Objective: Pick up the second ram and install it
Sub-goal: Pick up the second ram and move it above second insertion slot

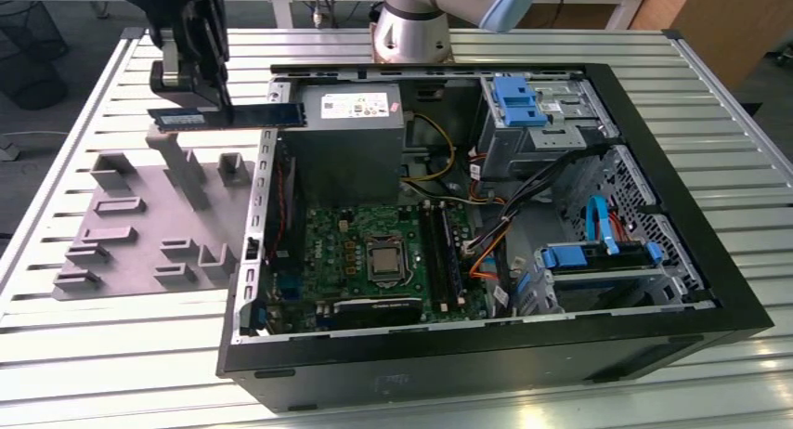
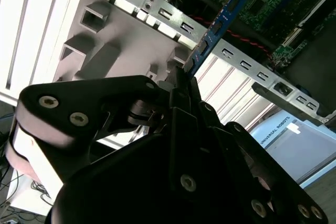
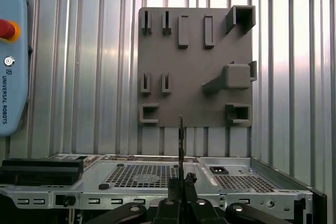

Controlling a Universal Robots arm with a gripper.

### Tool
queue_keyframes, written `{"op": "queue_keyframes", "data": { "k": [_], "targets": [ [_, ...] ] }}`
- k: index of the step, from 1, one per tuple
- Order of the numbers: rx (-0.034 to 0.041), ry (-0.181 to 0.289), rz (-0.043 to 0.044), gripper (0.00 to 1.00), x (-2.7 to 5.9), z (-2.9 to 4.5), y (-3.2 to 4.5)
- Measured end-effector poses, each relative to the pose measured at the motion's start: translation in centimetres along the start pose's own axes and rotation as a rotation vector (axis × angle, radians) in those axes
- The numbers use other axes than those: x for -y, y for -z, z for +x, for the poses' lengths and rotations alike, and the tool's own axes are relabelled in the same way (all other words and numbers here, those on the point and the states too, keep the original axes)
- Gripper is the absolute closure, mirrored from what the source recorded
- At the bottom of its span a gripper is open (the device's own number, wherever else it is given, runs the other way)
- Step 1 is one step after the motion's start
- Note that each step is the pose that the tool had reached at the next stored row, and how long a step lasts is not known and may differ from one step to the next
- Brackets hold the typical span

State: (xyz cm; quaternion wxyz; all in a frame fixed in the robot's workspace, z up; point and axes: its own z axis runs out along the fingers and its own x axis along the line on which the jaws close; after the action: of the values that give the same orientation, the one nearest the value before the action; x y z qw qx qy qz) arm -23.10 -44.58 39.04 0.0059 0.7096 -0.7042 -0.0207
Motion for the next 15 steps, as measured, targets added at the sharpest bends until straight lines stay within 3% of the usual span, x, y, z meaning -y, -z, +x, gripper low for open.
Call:
{"op": "queue_keyframes", "data": {
  "k": [15],
  "targets": [
    [0.0, 0.0, 0.0, 0.86, 1.26, 0.01, 0.05]
  ]
}}
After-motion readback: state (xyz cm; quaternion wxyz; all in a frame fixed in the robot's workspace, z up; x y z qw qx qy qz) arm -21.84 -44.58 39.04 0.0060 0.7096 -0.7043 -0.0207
